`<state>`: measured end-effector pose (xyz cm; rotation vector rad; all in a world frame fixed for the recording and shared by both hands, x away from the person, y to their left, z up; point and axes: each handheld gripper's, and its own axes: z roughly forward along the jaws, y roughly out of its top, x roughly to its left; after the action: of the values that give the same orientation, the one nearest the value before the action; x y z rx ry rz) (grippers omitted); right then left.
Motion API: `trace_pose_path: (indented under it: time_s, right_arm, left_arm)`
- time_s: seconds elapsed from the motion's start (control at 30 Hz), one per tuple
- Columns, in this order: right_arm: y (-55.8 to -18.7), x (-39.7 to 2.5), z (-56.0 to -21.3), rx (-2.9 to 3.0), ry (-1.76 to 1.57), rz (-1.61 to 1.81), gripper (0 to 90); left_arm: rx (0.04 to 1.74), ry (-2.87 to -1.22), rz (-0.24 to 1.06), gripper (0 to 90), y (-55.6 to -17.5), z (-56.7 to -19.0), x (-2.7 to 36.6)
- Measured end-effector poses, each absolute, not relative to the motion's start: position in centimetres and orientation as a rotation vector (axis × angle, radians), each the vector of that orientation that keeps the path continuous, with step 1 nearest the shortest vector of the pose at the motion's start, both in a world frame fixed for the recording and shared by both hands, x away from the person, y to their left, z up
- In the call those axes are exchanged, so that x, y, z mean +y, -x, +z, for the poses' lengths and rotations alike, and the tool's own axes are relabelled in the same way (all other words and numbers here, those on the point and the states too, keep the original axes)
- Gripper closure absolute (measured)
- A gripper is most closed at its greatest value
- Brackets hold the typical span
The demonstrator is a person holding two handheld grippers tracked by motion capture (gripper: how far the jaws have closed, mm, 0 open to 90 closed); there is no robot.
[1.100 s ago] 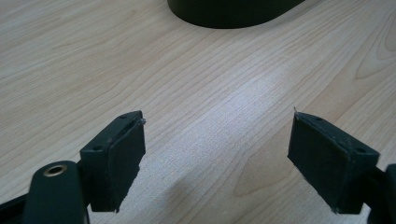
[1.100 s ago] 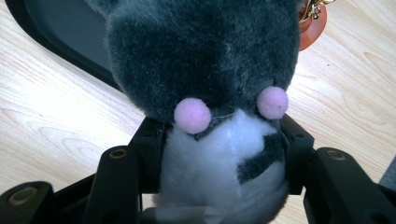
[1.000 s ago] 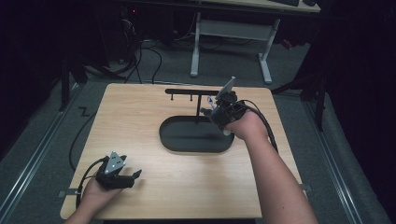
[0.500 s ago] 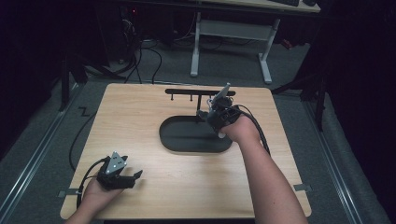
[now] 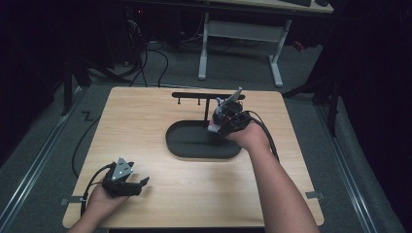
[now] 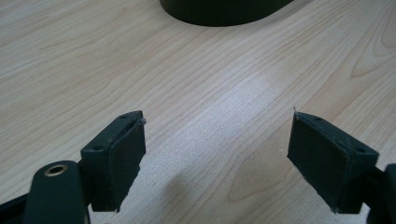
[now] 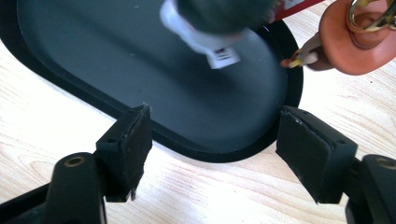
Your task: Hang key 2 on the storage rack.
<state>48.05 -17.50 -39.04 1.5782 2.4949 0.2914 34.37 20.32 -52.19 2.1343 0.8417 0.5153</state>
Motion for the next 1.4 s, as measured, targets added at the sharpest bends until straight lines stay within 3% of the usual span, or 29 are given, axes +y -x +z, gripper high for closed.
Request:
trace_pose_path:
  time_s: [0.8, 1.13, 1.4]
  right_arm:
    - [-42.2, -21.5, -43.1, 2.412, -1.585, 0.409, 34.8]
    - [-36.8, -23.7, -47.3, 2.26, -1.51, 0.678, 36.3]
    - [-32.0, -24.4, -51.3, 2.143, -1.466, 0.842, 31.5]
  left_arm:
    - [0.829, -2.145, 0.506, 19.5, -34.3, -52.2, 19.9]
    - [0.822, -2.158, 0.493, 20.0, -34.3, -52.4, 19.7]
    - [0.818, -2.151, 0.488, 20.4, -34.4, -52.4, 19.6]
